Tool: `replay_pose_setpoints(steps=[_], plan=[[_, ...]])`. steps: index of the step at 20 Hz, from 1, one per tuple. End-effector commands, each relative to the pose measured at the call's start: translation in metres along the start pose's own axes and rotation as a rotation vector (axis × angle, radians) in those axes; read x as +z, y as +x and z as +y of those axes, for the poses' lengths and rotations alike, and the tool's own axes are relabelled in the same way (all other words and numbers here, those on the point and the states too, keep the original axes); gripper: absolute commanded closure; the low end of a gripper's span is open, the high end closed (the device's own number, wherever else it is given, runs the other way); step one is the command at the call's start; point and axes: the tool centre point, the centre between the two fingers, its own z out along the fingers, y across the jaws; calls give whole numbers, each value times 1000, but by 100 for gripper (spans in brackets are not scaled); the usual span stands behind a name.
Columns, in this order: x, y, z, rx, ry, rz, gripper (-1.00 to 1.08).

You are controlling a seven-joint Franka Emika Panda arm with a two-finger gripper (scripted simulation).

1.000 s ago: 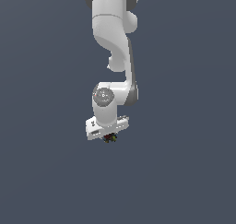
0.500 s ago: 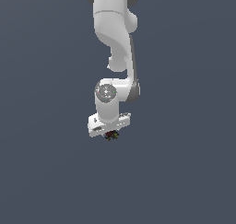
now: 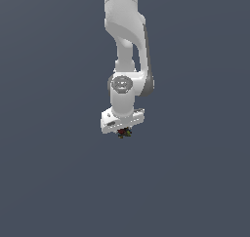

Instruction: Pick up the object and move it to a goal position.

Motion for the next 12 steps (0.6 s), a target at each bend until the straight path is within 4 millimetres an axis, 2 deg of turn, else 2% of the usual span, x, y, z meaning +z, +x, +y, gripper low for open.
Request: replay_pose_setpoints(steps=[1,12], plan=[[-8,-11,-15,-1,0,1,108],[-40,-55,-78,-2,1,-1,108]])
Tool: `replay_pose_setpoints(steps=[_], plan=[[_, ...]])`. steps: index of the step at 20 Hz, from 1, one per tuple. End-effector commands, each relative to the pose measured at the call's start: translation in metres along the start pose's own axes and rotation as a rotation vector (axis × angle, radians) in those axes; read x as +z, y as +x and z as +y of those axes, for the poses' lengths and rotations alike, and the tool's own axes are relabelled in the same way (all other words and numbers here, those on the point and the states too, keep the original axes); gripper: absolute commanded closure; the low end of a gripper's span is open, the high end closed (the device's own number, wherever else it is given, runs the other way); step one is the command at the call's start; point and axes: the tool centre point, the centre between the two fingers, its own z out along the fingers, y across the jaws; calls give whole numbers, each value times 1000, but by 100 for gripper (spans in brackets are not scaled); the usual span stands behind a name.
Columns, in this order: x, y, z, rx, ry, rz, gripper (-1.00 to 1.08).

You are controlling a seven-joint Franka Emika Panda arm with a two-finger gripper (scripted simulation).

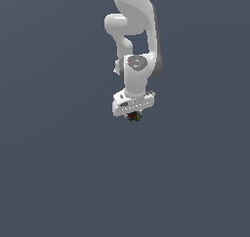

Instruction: Pick up the object and move it to a goal position.

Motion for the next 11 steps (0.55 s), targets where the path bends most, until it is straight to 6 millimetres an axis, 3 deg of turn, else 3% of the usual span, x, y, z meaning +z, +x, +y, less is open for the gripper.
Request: replay_pose_setpoints(steps=[1,11], plan=[[-6,-8,-11,0,0,1,108],[-17,-19,-31,0,1,0,108]])
